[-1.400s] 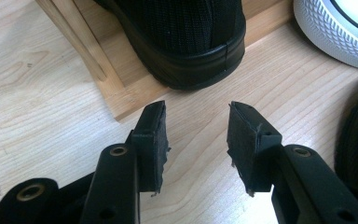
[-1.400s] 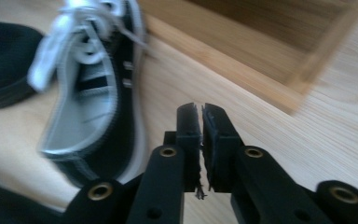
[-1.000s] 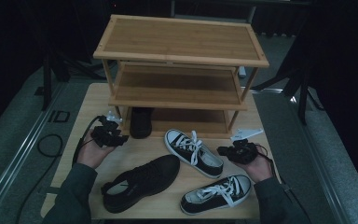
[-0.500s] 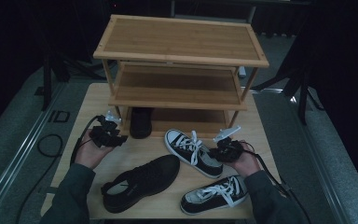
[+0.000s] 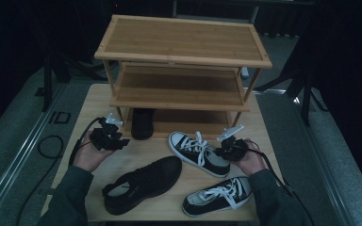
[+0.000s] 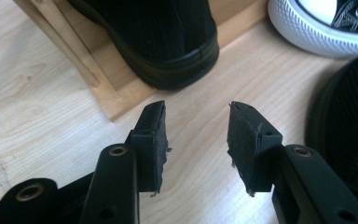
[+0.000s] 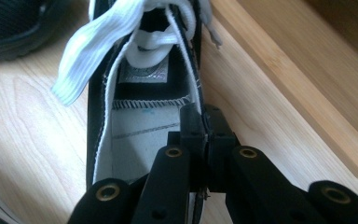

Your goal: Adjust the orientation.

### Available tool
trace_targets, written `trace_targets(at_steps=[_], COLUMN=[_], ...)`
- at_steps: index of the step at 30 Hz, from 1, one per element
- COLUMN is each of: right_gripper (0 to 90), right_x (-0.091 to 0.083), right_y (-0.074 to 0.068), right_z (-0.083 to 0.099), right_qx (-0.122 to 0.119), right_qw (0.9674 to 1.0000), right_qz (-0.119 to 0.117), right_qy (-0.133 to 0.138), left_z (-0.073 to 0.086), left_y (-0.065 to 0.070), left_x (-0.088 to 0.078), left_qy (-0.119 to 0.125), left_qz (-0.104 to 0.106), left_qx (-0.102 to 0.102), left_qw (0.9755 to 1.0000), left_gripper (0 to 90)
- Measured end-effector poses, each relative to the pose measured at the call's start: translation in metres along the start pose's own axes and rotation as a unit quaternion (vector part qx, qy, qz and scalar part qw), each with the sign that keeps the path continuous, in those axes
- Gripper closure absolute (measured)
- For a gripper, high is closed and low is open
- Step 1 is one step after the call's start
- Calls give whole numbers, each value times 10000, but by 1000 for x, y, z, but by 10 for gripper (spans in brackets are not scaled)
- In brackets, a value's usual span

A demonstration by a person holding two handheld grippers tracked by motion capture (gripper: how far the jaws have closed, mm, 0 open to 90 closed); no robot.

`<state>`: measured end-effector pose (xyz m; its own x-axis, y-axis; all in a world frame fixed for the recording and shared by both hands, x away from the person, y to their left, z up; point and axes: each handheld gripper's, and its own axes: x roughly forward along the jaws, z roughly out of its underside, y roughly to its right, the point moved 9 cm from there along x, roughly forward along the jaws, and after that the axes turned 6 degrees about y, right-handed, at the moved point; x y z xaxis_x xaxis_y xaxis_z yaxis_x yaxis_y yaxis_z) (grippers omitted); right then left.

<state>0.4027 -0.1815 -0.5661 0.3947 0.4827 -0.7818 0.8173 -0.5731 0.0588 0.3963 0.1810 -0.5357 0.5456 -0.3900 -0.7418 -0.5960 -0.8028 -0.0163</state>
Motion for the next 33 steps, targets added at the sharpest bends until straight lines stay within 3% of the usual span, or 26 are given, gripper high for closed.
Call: trace_targets(at_steps=[9,10,18,24,27,33], right_gripper=[890,890,889,882,832,789], right_x=[-15,-16,-29,-31,-32,-51], right_y=[23,24,40,43,43,42], right_z=[20,22,38,45,46,40], right_qx=[138,153,304,385,333,369], right_qw=[9998,9997,9990,9987,9988,9983], right_qz=[167,179,329,325,351,320], right_qy=[-33,-37,-23,-1,10,317], left_z=[0,0,0,3,4,5], left_y=[5,8,16,25,30,37], left_x=[-2,-3,-11,-23,-28,-38], left_qy=[1,2,66,51,63,83], left_qz=[184,283,314,513,629,702], left_qx=[66,108,194,268,292,380], left_qw=[9998,9995,9993,9983,9976,9968], left_gripper=[576,586,598,620,620,628])
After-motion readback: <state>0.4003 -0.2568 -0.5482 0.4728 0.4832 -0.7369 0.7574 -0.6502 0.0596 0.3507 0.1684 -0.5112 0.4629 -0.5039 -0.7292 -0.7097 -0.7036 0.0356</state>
